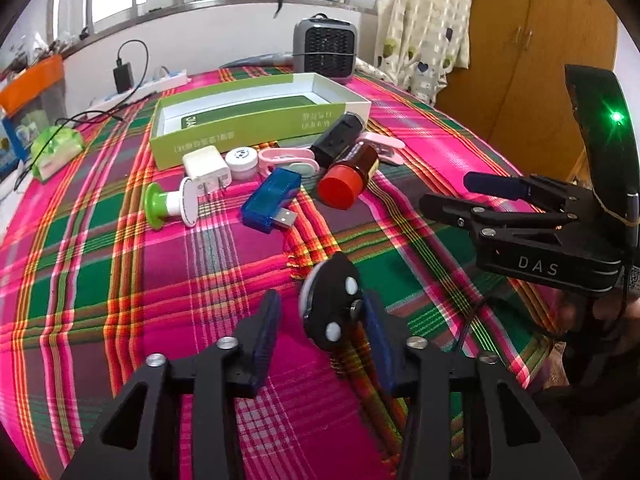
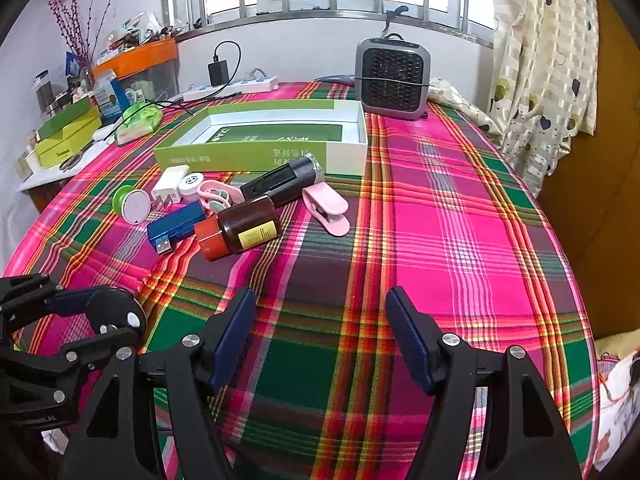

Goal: Organize rigid objects
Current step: 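Grasp the black round object with the left tool while the right tool reaches for the brown jar, then lift the black object with the left tool while the right tool grasps the brown red-lidded jar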

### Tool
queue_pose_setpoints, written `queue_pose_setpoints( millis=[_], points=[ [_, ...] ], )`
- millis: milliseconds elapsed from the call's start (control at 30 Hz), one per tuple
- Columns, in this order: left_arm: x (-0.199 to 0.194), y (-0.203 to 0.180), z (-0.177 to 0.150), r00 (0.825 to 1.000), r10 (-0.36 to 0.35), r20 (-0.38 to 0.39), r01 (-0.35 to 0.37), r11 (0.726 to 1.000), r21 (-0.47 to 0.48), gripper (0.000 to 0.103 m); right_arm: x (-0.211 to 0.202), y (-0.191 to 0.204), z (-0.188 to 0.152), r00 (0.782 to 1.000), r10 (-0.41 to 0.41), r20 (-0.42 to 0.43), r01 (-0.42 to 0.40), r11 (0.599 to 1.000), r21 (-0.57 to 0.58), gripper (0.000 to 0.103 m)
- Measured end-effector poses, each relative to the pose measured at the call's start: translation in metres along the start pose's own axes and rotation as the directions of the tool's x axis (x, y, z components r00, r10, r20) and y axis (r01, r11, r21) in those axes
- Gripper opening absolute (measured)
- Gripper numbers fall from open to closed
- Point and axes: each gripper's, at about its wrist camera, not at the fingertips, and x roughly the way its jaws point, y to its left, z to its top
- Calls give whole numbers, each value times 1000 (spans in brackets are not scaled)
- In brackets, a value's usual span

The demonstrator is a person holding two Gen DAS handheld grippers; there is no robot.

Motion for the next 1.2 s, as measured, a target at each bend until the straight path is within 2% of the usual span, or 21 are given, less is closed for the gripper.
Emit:
queue_pose_setpoints(
  millis=[67,367,500,667,767,1000,1200],
  points=[
    [0,2,1,1000,7,5,-7,1000,-8,30,1,2,2,1000,8,-3,-8,1000,-2,68],
    [0,15,2,999,37,15,-37,998,-43,29,6,16,14,999,47,-2,-47,999,-14,68],
    [-1,25,2,997,79,22,-77,995,-71,30,11,20,19,997,70,-13,-70,997,19,68],
    [-1,37,2,995,96,25,-93,990,-101,30,20,27,32,994,103,-18,-102,992,81,68],
    [-2,41,1,995,101,27,-98,989,-110,30,26,29,36,995,94,-27,-90,988,127,68],
    [0,46,1,994,103,29,-99,989,-107,30,38,39,46,997,58,-42,-51,988,143,68],
    [1,50,1,996,89,29,-85,990,-111,30,38,41,42,998,14,-58,-8,994,107,68]
  ],
)
